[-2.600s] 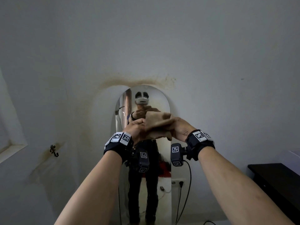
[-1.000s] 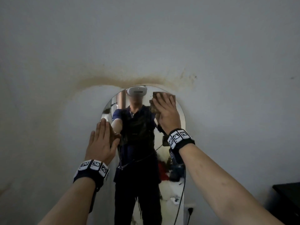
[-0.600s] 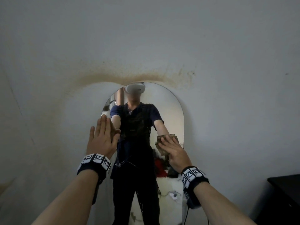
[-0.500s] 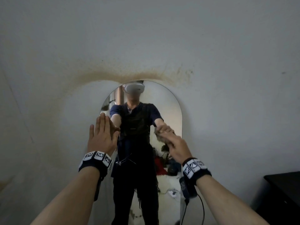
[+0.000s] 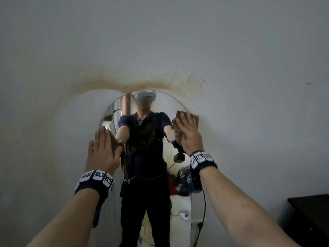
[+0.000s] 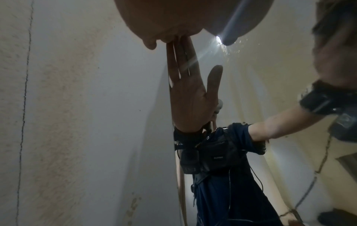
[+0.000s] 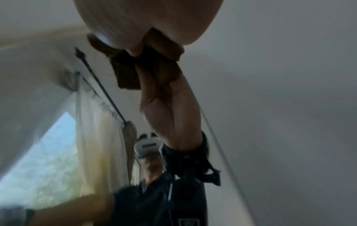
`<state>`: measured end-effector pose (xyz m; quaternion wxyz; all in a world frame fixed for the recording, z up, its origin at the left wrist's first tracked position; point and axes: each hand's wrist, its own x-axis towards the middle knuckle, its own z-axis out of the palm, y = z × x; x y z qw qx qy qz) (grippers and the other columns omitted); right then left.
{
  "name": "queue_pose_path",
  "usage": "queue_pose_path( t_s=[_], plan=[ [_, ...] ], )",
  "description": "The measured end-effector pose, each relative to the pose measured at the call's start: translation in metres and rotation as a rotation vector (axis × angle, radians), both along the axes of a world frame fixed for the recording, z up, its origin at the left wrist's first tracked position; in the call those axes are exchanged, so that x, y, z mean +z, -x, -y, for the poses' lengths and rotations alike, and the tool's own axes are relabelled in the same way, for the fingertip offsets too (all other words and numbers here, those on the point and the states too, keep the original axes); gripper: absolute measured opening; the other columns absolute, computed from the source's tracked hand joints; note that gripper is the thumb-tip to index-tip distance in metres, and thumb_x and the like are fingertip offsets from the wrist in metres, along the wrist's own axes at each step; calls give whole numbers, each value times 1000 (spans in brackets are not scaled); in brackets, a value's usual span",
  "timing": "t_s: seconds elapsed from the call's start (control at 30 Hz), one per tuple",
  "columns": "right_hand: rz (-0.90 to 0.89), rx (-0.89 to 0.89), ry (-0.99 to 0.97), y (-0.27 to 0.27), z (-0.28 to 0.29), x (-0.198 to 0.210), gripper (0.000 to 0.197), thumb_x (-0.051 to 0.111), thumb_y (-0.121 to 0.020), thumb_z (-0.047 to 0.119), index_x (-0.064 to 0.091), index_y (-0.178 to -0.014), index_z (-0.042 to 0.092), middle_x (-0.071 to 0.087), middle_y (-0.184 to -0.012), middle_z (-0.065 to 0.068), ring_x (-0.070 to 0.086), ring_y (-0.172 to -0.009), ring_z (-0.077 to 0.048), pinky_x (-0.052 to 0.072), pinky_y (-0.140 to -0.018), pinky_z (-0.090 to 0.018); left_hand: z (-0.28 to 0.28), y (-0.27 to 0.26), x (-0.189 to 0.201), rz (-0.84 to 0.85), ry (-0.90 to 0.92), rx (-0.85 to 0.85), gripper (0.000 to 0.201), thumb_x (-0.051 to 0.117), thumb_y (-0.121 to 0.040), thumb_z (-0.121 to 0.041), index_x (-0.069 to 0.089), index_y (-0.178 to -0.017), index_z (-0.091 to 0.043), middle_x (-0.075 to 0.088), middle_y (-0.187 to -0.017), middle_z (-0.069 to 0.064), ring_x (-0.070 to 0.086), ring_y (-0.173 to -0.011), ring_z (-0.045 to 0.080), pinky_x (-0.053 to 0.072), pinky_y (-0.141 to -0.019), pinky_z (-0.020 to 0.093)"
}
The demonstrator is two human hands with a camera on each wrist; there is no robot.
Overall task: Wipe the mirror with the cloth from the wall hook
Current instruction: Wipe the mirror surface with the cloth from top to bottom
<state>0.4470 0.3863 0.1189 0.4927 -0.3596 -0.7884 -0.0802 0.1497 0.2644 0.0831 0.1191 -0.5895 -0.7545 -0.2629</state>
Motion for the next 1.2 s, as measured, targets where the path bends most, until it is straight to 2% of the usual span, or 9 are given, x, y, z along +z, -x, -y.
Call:
queue_pose_path(
  t_s=[0.2, 0.4, 0.47, 0.53, 0.63, 0.7, 0.8, 0.97, 1.2],
  plan=[
    [94, 24, 59, -27, 28, -82, 70, 60, -75, -18, 53, -137, 15, 40, -149, 1, 24, -145, -19, 15, -121, -39, 1, 2, 1, -16, 16, -1, 78, 11, -92, -56, -13, -154, -15, -22, -162, 1, -15, -150, 16, -5, -122, 39],
    [199, 60, 148, -48, 63, -132, 74, 59, -69, -21, 56, -133, 16, 48, -143, 3, 24, -141, -4, 16, -120, -28, 0, -1, 1, 13, 6, -2, 75, 27, -100, -48, -11, -155, -13, -20, -163, 2, -14, -151, 17, -2, -124, 41],
    [79, 63, 162, -47, 75, -110, 67, 57, -75, -19, 58, -132, 16, 58, -134, 2, 43, -130, -5, 38, -109, -37, 0, -3, 2, 22, 7, -4, 75, 28, -100, -48, -9, -155, -12, -17, -163, 3, -13, -151, 18, -2, -124, 41],
    [-112, 85, 116, -40, 81, -65, 61, 58, -81, -18, 56, -132, 16, 60, -127, 5, 53, -114, 1, 50, -99, -31, 0, -4, 3, 33, 16, -6, 76, 27, -100, -48, -9, -155, -12, -17, -163, 3, -13, -151, 18, -2, -124, 41],
    [-264, 116, -196, -14, 71, 35, 34, 54, -94, 6, 61, -127, 7, 59, -130, -3, 55, -119, -10, 46, -103, -31, 0, -4, 5, 44, 32, -9, 76, 25, -100, -49, -11, -155, -12, -21, -162, 2, -16, -150, 17, -4, -124, 40],
    [-229, 77, -323, 12, 50, 99, 37, 47, -95, 20, 63, -125, 5, 60, -131, -10, 56, -123, -23, 41, -106, -38, 0, -3, 4, 48, 26, -17, 75, 24, -100, -50, -12, -155, -12, -22, -162, 1, -17, -150, 16, -4, -124, 40],
    [10, -17, -231, 55, 11, 138, 48, 52, -85, 2, 59, -131, 14, 52, -141, -7, 44, -135, -28, 31, -114, -49, 2, 1, 5, 47, 18, -28, 76, 19, -97, -52, -12, -155, -14, -23, -161, 1, -17, -150, 16, -4, -124, 40],
    [199, 6, -120, 70, 5, 43, 71, 60, -73, -15, 53, -137, 15, 43, -149, -6, 27, -144, -27, 3, -122, -37, 6, 1, 5, 35, 11, -56, 77, 10, -91, -55, -19, -151, -17, -24, -160, 0, -16, -150, 16, -4, -123, 39],
    [375, 189, 86, 29, 53, -111, 72, 39, -73, -4, 49, -140, 19, 36, -151, 7, 14, -148, -12, 11, -120, -40, 3, 9, 2, 7, 6, -68, 74, 10, -94, -55, -18, -152, -18, -24, -160, -2, -16, -150, 15, -3, -123, 40]
  ],
)
